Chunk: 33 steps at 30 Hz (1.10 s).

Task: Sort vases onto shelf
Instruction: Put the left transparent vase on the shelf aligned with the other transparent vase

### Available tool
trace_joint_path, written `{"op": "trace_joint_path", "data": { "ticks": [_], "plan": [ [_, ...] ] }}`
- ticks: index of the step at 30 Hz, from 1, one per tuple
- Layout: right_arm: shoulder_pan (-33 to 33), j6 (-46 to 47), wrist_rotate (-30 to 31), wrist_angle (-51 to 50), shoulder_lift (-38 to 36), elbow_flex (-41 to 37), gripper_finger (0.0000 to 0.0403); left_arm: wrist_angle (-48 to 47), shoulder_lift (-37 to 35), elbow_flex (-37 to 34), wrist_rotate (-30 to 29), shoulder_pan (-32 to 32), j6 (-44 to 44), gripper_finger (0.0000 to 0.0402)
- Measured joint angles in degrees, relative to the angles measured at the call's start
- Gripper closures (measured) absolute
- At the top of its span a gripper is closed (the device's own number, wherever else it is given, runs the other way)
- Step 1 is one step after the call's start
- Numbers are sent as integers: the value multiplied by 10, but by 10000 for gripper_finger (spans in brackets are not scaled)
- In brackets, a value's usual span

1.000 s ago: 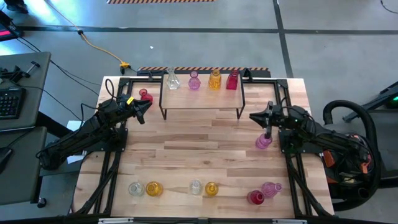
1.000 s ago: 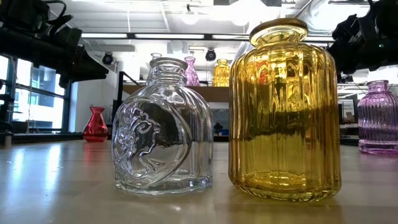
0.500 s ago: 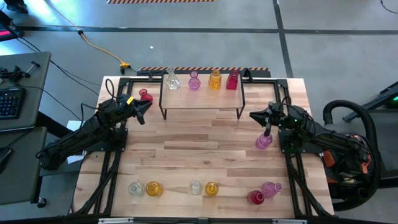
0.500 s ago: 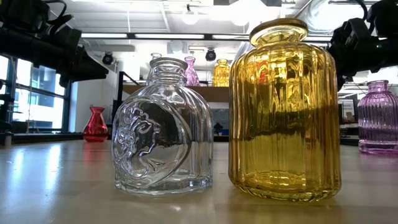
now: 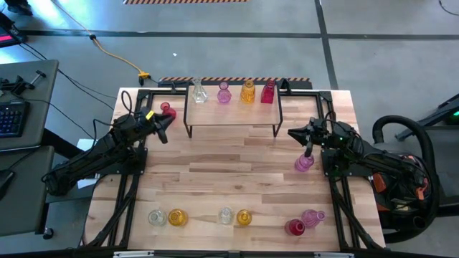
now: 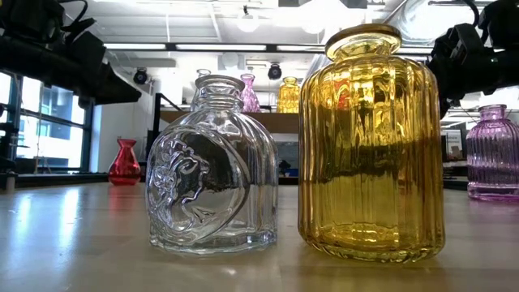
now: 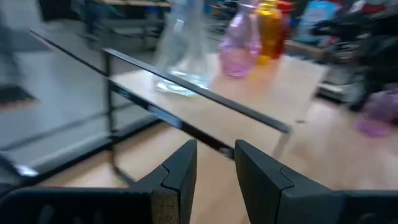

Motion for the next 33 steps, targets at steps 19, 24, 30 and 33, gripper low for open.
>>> {"op": "trace_joint_path", "data": {
  "ticks": [19, 24, 30, 33],
  "plan": [
    [0, 0, 0, 0, 0, 0, 366, -206, 137, 268, 83, 0, 7, 300],
    [0, 0, 0, 0, 0, 0, 366, -349, 224, 391, 93, 0, 25, 300],
    [0, 0, 0, 0, 0, 0, 366, -535, 305, 509, 148, -13, 2, 300],
    [0, 0, 0, 0, 0, 0, 366, -619, 333, 540, 172, -29, -33, 300]
  ]
}}
